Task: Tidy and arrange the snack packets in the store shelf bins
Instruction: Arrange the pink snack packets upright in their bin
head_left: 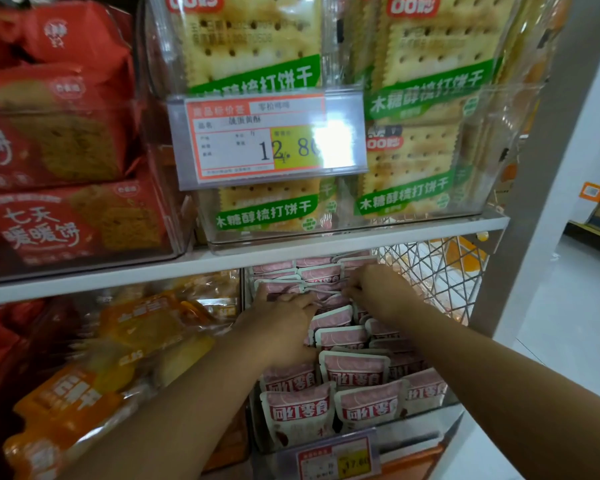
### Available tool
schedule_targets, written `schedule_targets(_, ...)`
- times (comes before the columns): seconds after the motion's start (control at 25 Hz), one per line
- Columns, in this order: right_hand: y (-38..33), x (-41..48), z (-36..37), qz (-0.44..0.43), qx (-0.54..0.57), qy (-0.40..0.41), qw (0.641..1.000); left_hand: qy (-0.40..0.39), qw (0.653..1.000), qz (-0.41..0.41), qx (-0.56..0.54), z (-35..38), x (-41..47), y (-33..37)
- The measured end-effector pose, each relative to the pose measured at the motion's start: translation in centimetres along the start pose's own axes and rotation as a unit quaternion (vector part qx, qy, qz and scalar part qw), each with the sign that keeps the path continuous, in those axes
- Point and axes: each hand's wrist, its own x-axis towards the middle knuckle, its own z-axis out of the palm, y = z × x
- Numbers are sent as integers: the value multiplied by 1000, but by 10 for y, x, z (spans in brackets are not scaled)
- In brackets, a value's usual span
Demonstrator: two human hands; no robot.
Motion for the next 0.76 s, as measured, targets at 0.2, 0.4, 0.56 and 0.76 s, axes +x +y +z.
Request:
schedule_targets(0.2,-2,-42,-28,-53,109,27,992,120,977,2,-175,-3,-1,-7)
schedule_targets(0.4,-13,-87,-19,-98,36,-74,992,107,972,-43,-206,-9,21,8)
schedule_targets(0.56,-15,-90,-21,-107,-23,-99,989,22,978,-26,-204,-15,43,14)
schedule_targets(0.76,-14,-93,-22,-96,-60,-100,989,-49,986,31,-154,-23,53,19)
